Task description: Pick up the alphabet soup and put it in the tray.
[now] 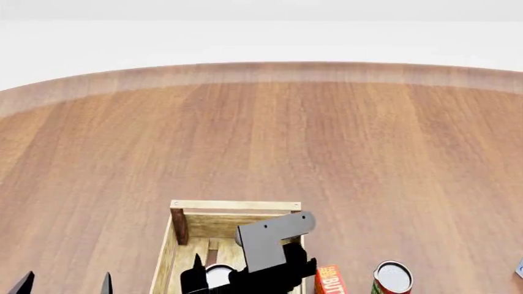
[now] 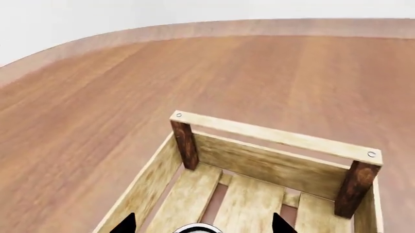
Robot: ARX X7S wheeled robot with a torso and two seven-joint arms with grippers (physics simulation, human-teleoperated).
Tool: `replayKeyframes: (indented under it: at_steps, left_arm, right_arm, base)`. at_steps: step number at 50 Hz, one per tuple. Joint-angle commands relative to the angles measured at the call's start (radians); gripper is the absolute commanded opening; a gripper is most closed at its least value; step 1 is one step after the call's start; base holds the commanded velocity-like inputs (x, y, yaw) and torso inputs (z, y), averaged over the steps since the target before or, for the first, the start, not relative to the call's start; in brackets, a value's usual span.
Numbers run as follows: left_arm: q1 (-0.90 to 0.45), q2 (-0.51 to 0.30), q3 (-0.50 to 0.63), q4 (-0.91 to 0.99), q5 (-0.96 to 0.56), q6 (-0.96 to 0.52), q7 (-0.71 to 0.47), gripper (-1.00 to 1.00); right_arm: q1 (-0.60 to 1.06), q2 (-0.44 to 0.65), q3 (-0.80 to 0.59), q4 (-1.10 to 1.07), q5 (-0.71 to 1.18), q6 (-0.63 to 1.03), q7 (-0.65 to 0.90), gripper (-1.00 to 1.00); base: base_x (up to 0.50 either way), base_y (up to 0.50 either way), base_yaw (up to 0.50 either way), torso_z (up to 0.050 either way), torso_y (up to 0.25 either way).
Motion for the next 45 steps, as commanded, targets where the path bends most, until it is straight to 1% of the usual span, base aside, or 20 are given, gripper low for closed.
replayKeyframes:
  at_steps: [1,8,15,21,31,45]
  left_arm:
    - [0.008,-0.005,0.003,0.031,0.000,-0.008,-0.010,1.00]
    - [0.023,-0.012,0.002,0.080,-0.001,-0.016,-0.024,1.00]
    - [0.047,-0.032,-0.007,0.162,-0.007,-0.035,-0.046,1.00]
    - [0.064,-0.049,-0.010,0.230,-0.008,-0.055,-0.061,1.00]
    - [0.078,-0.059,-0.010,0.275,-0.007,-0.064,-0.073,1.00]
    - [0.100,-0.073,-0.011,0.327,-0.007,-0.066,-0.085,1.00]
  right_arm:
    - [-0.078,0.042,0.018,-0.202,0.004,-0.033,0.078,1.00]
    - [-0.131,0.061,0.030,-0.304,0.008,-0.051,0.121,1.00]
    - [-0.177,0.080,0.037,-0.406,-0.021,-0.086,0.184,1.00]
    - [-0.200,0.099,0.036,-0.485,-0.032,-0.084,0.219,1.00]
    - [-0.242,0.129,0.029,-0.627,-0.049,-0.074,0.278,1.00]
    - [-0.293,0.157,0.014,-0.761,-0.077,-0.077,0.336,1.00]
  base:
    - [0.00,0.00,0.00,0.000,0.000]
    - [0.00,0.00,0.00,0.000,0.000]
    - [0.00,0.00,0.00,0.000,0.000]
    - [0.00,0.00,0.00,0.000,0.000]
    - [0.00,0.00,0.00,0.000,0.000]
    - [0.00,0.00,0.00,0.000,0.000]
